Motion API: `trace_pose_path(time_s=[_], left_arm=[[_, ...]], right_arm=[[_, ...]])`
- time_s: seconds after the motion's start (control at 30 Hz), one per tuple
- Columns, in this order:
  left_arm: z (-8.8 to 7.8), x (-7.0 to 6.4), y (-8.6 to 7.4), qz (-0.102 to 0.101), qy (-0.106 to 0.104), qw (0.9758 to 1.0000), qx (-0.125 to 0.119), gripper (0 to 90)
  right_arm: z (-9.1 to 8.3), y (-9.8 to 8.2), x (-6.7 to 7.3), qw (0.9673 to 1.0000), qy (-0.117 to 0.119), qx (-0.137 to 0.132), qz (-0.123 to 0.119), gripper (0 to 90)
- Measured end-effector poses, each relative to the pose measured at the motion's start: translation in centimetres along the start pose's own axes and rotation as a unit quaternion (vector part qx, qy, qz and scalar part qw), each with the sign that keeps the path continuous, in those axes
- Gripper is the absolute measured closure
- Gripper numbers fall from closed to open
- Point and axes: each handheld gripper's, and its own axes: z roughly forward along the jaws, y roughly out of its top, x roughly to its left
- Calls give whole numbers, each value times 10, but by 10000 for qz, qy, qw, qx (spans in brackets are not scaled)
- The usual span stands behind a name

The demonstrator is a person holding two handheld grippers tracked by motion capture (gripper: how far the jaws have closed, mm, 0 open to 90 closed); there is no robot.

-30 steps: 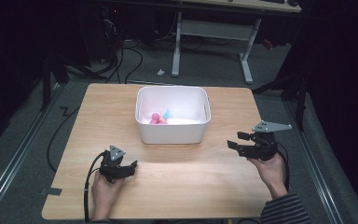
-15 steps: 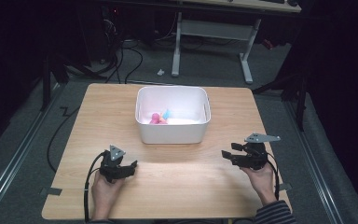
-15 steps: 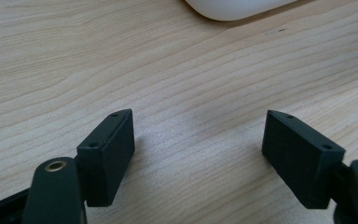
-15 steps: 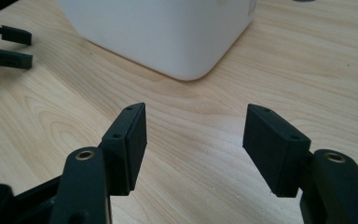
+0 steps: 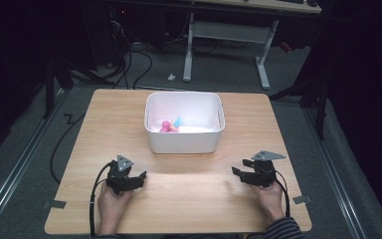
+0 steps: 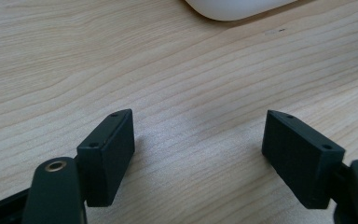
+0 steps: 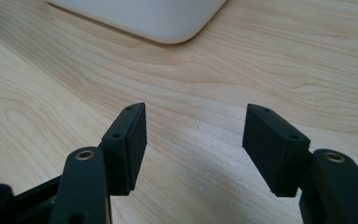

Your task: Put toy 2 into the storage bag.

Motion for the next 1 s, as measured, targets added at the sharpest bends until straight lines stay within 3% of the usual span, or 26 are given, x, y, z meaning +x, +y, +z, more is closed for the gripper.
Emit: trace_pose_path(time_s=[0.3,0.67,0.87,1.0], left_arm=[[0,0,0,1,0,10000,-1,256],[0,0,0,1,1,10000,0,255],[0,0,0,1,1,10000,0,256],[0,0,0,3,-2,10000,8,255]], right_arm=[[12,-8,-1,9999,-35,96,67,403],[21,-14,1,9997,-186,163,-22,391],[26,-17,4,9992,-307,178,-165,383],[30,-17,9,9981,-438,169,-390,355]])
